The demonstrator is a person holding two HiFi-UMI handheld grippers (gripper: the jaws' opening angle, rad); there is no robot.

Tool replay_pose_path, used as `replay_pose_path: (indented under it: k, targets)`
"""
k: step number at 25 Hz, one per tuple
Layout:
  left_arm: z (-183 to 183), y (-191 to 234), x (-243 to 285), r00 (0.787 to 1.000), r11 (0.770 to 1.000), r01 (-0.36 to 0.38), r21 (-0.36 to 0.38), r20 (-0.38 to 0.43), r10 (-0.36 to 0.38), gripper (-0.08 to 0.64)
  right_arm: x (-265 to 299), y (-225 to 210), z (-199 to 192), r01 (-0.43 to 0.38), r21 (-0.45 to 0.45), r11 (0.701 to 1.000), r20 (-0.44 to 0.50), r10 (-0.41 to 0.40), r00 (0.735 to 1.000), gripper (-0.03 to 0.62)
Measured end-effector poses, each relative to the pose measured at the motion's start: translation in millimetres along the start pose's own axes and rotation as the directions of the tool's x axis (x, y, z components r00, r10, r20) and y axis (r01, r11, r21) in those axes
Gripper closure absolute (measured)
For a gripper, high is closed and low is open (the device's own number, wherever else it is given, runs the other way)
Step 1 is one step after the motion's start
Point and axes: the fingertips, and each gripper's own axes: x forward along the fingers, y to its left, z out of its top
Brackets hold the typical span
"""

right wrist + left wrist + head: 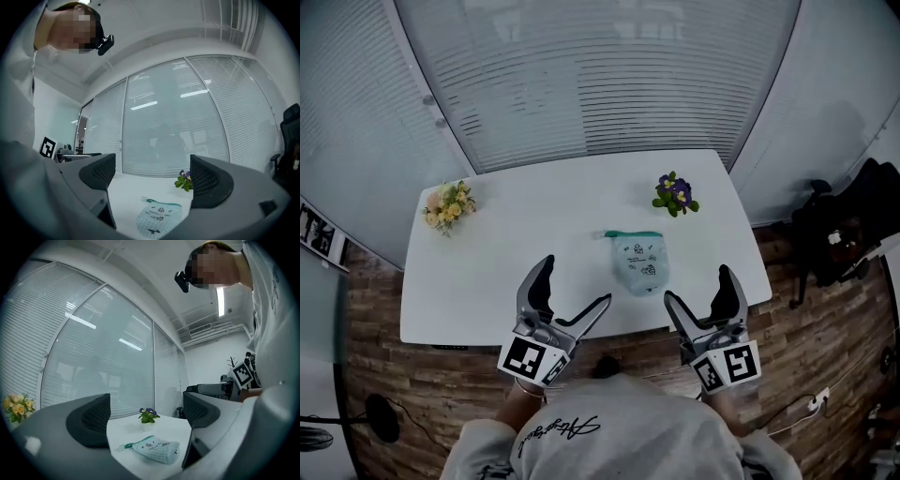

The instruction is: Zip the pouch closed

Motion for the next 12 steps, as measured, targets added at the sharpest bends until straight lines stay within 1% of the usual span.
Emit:
replay_pose_path:
  k: [6, 12]
  targets:
    - [-10, 10, 21, 0.999, 0.999, 0.034, -0.011, -0.012, -0.034, 0.094, 13, -11, -8, 0.038, 0.023, 0.999, -0.018, -0.037, 0.999, 0.113]
    - [-14, 17, 34, 0.999, 0.999, 0.027, -0.017, -0.016, -0.028, 0.094, 23, -25, -14, 0.045, 0.036, 0.998, -0.030, -0.044, 0.999, 0.114]
